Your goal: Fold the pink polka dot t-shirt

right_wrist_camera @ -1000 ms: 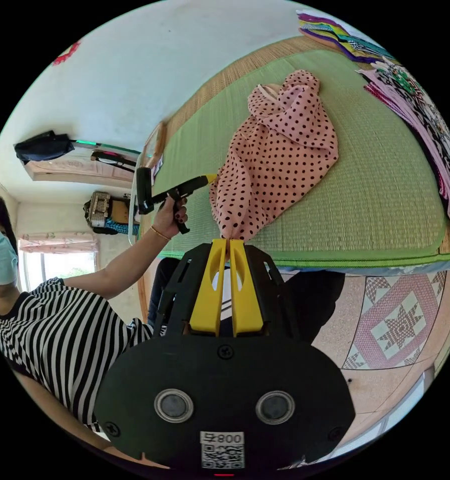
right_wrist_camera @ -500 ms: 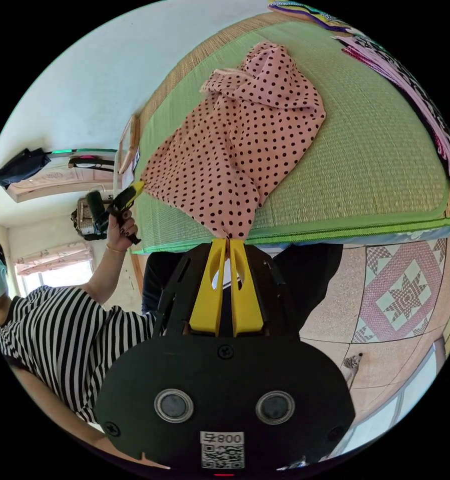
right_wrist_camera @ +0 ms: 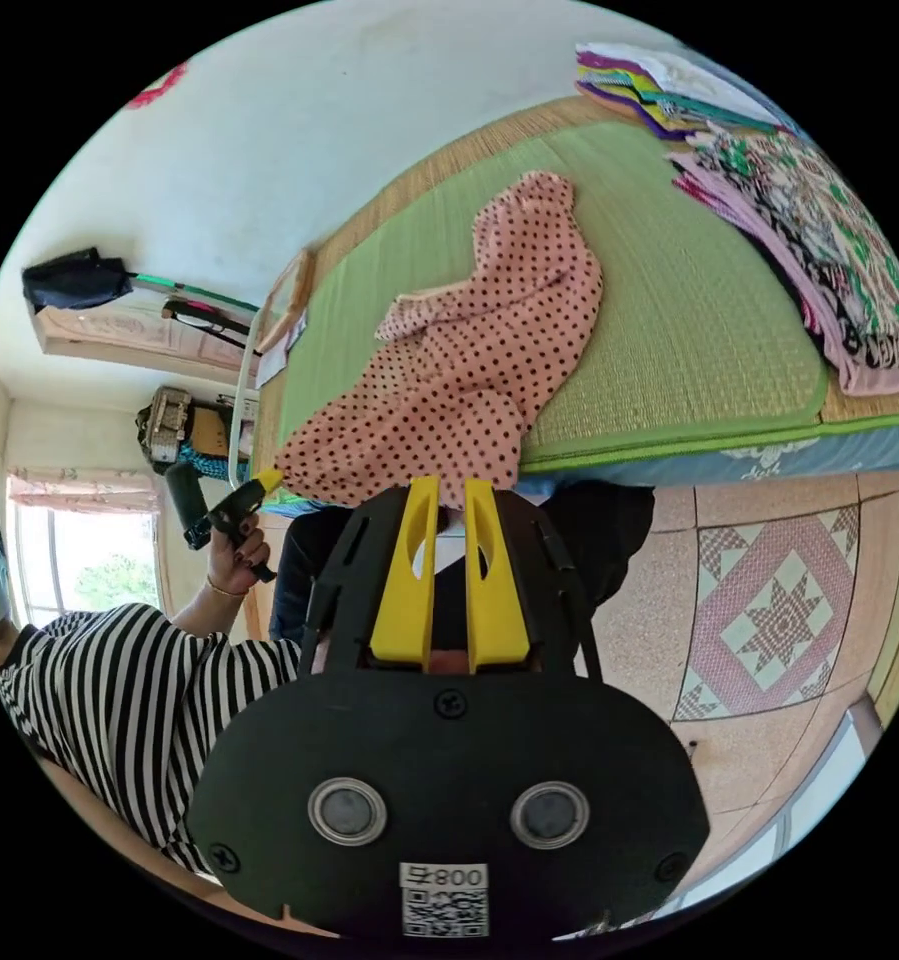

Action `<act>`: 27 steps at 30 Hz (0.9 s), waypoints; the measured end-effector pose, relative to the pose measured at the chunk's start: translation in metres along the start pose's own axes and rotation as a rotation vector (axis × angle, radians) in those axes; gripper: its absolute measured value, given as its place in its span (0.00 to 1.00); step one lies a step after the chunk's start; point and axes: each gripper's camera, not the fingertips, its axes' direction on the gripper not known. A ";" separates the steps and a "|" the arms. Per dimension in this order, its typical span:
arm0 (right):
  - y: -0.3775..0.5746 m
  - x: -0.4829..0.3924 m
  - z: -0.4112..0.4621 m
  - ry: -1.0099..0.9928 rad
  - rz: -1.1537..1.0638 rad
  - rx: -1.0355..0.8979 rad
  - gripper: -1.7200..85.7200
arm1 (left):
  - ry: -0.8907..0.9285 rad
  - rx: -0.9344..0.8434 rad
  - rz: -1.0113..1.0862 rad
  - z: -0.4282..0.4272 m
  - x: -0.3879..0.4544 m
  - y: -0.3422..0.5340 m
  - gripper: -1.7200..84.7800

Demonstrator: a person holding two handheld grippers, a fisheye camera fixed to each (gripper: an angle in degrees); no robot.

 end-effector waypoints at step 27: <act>0.092 -0.023 0.056 -0.355 -0.100 -0.200 0.07 | -0.208 -0.207 0.433 0.172 0.240 0.082 0.03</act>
